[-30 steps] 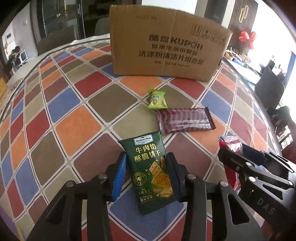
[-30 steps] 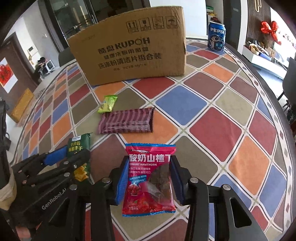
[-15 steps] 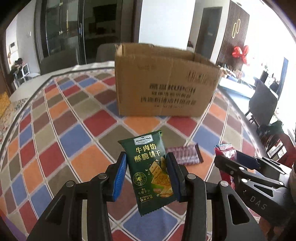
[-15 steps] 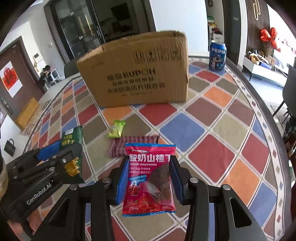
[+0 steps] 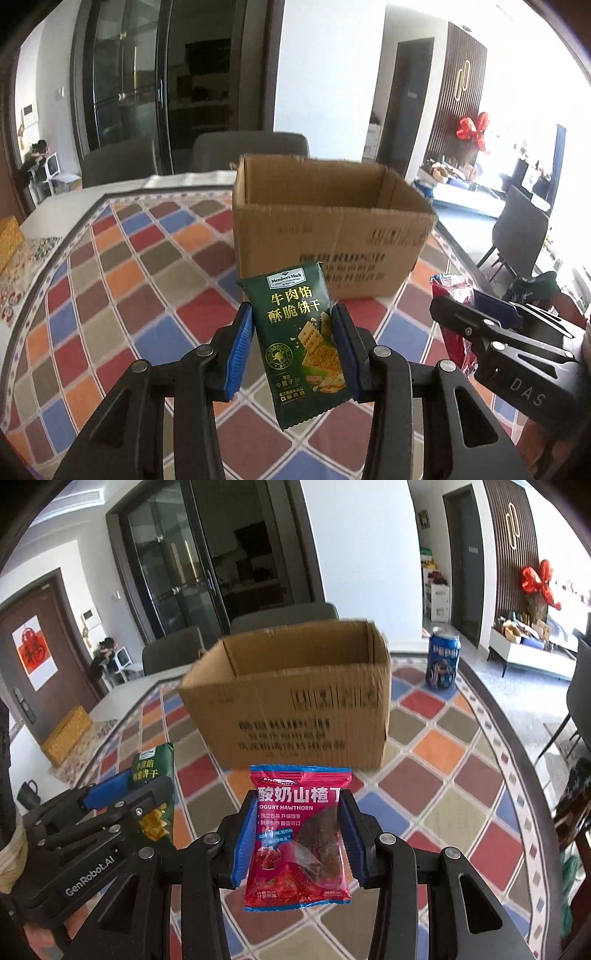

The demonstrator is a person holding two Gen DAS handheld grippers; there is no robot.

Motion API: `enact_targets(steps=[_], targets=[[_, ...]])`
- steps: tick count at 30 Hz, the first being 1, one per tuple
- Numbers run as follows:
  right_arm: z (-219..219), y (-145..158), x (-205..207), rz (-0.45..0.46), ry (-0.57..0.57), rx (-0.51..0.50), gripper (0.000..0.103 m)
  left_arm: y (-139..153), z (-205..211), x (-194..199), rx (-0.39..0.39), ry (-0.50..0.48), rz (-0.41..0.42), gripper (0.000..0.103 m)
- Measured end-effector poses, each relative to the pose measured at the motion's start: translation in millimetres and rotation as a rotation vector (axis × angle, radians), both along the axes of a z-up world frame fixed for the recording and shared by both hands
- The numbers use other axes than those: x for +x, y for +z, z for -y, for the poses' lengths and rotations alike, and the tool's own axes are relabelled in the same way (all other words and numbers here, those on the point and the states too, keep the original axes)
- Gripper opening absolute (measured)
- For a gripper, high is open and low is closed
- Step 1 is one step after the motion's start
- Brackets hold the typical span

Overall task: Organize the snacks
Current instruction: 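Carry the cracker bag and hawthorn bag into the box and open both tools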

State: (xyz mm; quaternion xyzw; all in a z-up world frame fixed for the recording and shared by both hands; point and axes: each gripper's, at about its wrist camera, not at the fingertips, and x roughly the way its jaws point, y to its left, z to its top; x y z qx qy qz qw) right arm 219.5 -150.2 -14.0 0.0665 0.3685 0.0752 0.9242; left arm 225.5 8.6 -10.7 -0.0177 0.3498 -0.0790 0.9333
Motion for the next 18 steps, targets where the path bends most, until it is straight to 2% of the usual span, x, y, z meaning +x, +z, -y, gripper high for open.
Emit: enact_targets(steps=[8, 18], targets=[[2, 28, 18, 0.073, -0.014, -0.003, 0.043, 26, -2, 20, -0.001, -0.006, 0.059, 0.042], [2, 48, 51, 0.104, -0.008, 0.012, 0.043, 51, -5, 51, 0.003, -0.003, 0.104, 0.042]])
